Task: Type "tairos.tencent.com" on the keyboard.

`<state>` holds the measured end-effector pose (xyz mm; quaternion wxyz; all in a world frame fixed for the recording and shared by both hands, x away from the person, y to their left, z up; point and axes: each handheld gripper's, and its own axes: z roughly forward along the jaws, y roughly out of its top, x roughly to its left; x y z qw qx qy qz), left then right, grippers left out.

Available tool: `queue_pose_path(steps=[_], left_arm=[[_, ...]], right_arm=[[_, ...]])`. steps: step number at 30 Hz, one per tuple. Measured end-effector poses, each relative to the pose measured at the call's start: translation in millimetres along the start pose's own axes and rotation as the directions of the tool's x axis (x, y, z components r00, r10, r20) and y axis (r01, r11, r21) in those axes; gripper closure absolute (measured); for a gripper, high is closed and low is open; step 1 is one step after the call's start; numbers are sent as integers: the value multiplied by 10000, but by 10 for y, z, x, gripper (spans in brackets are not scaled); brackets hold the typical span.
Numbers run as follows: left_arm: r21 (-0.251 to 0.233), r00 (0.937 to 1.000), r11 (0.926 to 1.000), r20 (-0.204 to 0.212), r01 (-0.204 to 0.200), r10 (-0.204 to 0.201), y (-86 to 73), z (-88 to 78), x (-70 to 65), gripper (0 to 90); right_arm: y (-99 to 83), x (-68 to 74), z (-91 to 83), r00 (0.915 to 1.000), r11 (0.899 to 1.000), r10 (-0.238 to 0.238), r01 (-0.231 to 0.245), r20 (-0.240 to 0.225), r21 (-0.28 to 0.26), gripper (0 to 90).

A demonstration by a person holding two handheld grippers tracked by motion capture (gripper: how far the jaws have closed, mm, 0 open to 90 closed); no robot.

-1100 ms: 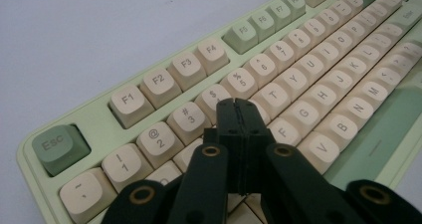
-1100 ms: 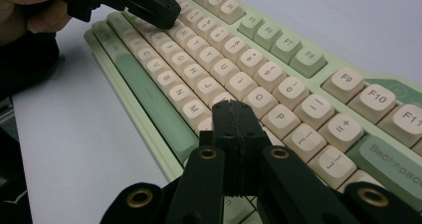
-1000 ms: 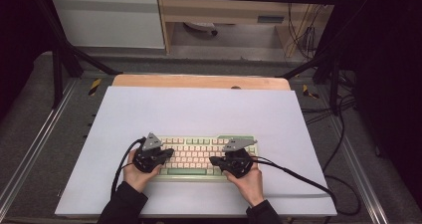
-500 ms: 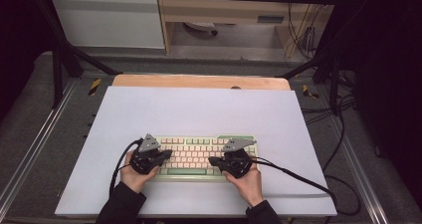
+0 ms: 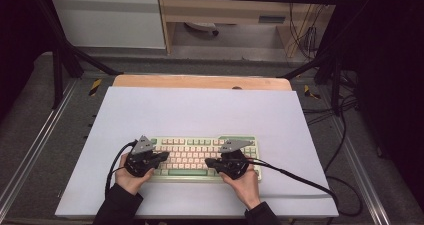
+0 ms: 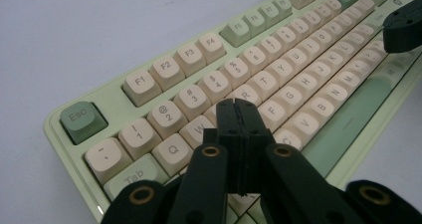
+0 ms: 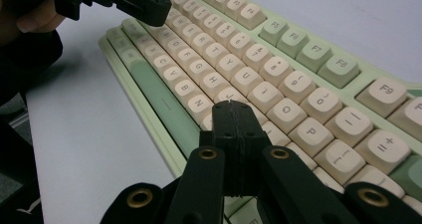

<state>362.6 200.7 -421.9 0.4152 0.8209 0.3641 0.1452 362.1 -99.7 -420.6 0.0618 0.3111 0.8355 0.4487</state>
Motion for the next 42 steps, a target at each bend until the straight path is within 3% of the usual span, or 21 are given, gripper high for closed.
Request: queue_pose_path(steps=[7,26,42], left_arm=[[-47,10000,10000,0,47,-47,-2,-22,18,900],[-168,9999,9998,-1,113,-113,2,-61,37,900],[-168,9999,9998,-2,115,-116,6,-53,34,900]], right_arm=[[38,64,91,9998,10000,-58,59,-214,74,900],[95,170,308,9991,9991,-377,381,-182,209,900],[79,168,382,9991,9988,-376,383,-205,305,900]])
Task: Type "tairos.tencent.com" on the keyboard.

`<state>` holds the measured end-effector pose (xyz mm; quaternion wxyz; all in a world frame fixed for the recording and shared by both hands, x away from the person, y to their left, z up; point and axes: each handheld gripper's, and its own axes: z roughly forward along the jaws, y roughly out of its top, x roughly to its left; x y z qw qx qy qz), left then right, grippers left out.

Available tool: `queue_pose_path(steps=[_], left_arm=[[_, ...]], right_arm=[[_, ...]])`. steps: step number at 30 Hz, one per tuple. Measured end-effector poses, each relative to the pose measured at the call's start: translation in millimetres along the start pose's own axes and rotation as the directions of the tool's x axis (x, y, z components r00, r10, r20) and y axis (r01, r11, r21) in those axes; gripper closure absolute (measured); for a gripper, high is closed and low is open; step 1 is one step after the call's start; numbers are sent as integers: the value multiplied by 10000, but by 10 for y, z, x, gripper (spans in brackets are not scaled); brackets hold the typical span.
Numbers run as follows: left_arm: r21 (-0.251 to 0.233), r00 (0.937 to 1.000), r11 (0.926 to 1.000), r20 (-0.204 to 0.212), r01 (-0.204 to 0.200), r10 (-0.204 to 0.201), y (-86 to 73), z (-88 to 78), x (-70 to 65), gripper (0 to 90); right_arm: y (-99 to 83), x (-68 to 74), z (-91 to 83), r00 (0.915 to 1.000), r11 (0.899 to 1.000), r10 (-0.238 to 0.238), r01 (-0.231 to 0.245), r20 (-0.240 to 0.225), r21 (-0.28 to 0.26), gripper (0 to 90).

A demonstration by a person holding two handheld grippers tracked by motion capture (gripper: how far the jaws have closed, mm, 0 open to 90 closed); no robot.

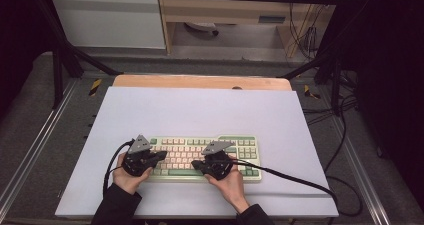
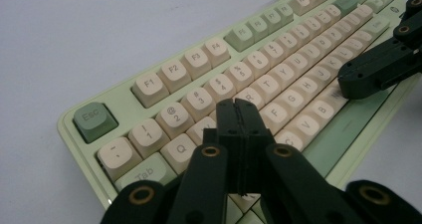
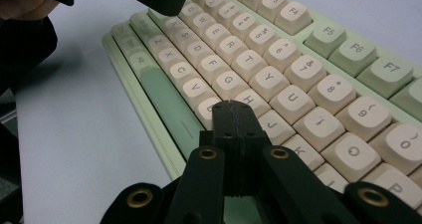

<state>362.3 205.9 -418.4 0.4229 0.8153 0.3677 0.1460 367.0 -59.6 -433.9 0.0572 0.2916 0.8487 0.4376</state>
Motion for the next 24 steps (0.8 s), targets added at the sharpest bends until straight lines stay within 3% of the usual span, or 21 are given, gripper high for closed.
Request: queue_pose_path(steps=[14,24], left_arm=[[4,10000,10000,18,-30,30,4,-1,-6,900],[-38,10000,10000,35,-39,39,11,-12,-12,900]], right_arm=[[-15,8,32,9999,10000,63,-62,-93,78,900],[55,-29,-183,10000,9995,-45,47,80,-318,900]])
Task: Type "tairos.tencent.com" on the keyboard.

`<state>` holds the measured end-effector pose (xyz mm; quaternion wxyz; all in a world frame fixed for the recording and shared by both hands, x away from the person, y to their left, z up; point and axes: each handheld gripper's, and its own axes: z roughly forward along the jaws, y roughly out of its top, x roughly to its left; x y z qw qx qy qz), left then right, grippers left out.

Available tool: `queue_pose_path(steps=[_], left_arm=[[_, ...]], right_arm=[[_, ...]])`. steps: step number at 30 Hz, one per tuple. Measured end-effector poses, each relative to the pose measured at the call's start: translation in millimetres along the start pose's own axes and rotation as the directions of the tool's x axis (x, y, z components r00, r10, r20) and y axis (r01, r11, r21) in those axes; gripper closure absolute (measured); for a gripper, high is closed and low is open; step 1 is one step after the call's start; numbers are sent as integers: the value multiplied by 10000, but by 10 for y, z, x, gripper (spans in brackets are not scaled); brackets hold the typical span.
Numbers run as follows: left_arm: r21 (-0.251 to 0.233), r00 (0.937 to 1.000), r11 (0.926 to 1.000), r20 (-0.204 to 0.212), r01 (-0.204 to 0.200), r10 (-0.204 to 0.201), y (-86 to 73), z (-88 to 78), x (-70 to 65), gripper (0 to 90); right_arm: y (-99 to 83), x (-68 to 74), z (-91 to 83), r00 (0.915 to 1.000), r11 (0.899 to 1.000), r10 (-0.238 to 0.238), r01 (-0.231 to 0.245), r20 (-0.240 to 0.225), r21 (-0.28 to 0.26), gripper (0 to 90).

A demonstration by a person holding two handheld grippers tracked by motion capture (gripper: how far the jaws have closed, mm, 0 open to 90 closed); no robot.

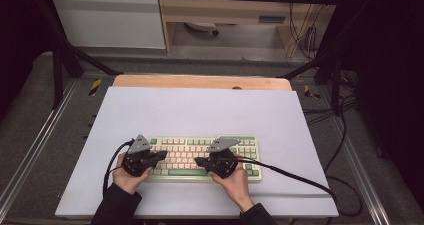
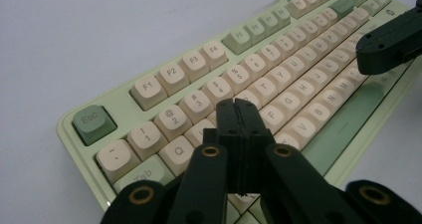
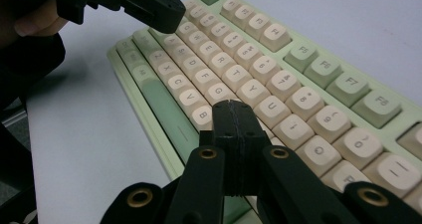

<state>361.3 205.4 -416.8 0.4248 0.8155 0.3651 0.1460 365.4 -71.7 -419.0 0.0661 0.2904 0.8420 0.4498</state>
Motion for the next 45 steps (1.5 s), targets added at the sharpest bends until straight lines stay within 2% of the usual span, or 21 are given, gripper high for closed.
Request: queue_pose_path(steps=[20,34,45], left_arm=[[-7,9998,9999,129,-147,147,61,47,-93,899],[114,9987,9988,184,-475,473,194,172,-209,900],[306,9989,9985,163,-451,446,281,366,-262,900]], right_arm=[[-168,-205,-258,9978,9978,656,-656,92,-45,900],[-217,-241,-320,9974,9976,693,-693,172,13,900],[-214,-237,-330,9977,9978,658,-658,167,-16,900]])
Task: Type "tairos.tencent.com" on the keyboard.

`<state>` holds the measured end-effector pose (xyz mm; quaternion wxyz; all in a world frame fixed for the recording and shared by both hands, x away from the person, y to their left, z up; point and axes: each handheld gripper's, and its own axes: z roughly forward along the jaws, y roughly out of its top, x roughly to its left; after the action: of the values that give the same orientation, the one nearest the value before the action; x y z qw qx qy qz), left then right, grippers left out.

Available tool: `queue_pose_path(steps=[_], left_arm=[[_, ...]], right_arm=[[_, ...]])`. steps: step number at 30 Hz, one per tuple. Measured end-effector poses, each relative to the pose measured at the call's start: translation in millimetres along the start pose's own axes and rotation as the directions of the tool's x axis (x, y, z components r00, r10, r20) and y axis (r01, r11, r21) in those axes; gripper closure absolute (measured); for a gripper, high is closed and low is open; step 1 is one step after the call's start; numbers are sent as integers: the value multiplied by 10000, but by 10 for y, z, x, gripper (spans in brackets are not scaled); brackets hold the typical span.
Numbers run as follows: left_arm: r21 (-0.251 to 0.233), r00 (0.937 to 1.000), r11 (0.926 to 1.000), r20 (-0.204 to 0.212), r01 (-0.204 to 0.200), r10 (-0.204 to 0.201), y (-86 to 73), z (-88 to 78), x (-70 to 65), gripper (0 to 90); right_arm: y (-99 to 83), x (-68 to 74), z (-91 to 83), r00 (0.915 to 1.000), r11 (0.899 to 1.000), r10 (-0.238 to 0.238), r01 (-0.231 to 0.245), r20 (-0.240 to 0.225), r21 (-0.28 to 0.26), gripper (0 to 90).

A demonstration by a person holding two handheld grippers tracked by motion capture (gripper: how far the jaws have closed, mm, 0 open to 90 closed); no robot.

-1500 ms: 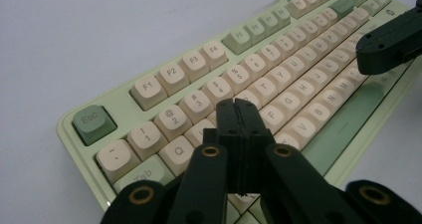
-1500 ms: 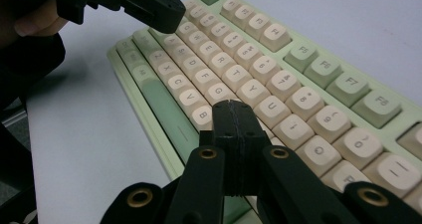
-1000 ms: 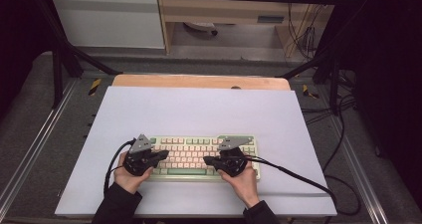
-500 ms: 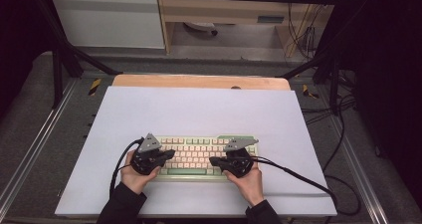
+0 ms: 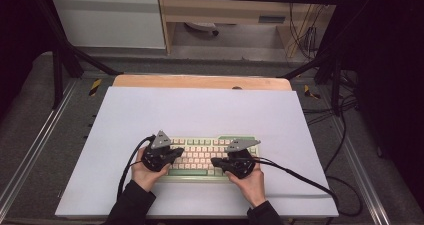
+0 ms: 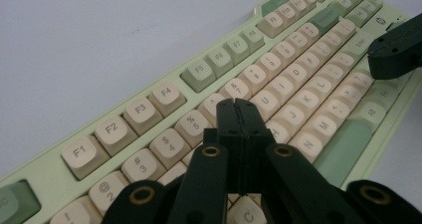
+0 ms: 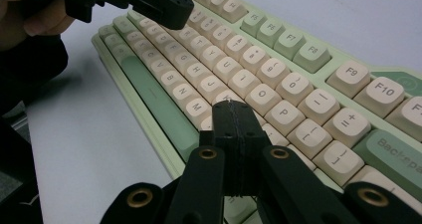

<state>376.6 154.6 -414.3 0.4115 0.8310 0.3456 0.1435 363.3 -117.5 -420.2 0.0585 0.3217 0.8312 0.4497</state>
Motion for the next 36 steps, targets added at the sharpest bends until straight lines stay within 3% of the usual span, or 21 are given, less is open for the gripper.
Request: queue_pose_path(steps=[14,27,36], left_arm=[[369,9999,9993,-142,-89,94,-18,165,-23,900],[459,9998,9989,-111,-130,135,-46,199,-30,900],[244,9999,9996,-7,-128,128,-33,148,-38,900]], right_arm=[[1,3,-4,10000,10000,-13,13,-27,-6,900],[9,3,-19,10000,10000,-26,26,-14,-65,900],[14,6,-32,10000,9999,-31,30,-21,-107,900]])
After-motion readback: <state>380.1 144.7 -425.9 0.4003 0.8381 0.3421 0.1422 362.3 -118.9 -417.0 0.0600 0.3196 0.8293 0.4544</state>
